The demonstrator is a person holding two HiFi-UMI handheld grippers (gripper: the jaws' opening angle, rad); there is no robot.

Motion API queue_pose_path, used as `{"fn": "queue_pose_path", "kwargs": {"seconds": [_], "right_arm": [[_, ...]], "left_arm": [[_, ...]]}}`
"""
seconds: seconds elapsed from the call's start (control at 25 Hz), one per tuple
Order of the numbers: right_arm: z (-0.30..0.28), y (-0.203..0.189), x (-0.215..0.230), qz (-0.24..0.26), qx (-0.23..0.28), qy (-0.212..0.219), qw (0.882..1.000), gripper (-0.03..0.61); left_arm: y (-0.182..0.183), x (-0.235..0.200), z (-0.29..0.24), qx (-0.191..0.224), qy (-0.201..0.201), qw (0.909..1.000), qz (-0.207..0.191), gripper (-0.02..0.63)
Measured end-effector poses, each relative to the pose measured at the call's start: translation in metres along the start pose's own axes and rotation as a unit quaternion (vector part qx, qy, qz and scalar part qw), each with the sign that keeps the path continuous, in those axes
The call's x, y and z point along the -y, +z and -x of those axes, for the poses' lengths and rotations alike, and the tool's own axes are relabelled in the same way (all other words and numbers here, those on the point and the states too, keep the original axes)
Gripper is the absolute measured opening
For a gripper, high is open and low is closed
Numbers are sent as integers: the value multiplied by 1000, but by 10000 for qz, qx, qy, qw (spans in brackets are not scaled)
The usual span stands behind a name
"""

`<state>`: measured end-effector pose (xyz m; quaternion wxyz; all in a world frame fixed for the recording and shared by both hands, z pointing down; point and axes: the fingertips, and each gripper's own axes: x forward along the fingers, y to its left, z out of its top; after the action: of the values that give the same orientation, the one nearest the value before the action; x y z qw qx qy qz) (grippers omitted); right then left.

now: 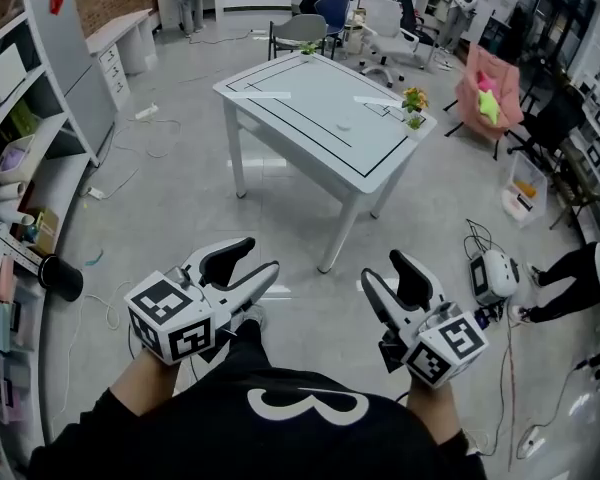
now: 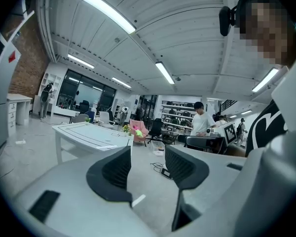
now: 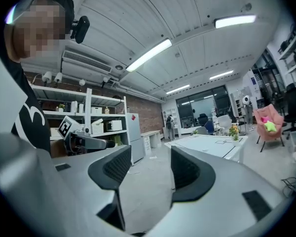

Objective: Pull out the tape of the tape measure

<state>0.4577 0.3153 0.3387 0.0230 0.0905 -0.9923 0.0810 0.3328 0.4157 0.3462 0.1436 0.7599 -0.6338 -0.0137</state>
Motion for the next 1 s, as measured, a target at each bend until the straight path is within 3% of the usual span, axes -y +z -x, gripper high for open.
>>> {"fn": "queue_pose_path", "kwargs": {"seconds": [0.16, 0.44, 0.64, 0.76, 1.0], "right_arm": [[-42, -1, 33, 17, 11, -484, 9988, 265], [-146, -14, 97, -164, -242, -763, 9967, 270], [-229, -18, 140, -312, -435, -967, 9939, 270], [-275, -21, 160, -393, -657, -942, 9926, 270], [-335, -23, 199, -500, -706, -1285, 9879, 270]], "left_arm": [[7, -51, -17, 4, -40, 9999, 152, 224], [17, -171, -79, -202, -85, 9996, 171, 261], [33, -257, -128, -381, -360, 9982, 304, 262], [41, -303, -155, -580, -481, 9970, 161, 262], [48, -365, -199, -848, -846, 9928, 43, 262]]}}
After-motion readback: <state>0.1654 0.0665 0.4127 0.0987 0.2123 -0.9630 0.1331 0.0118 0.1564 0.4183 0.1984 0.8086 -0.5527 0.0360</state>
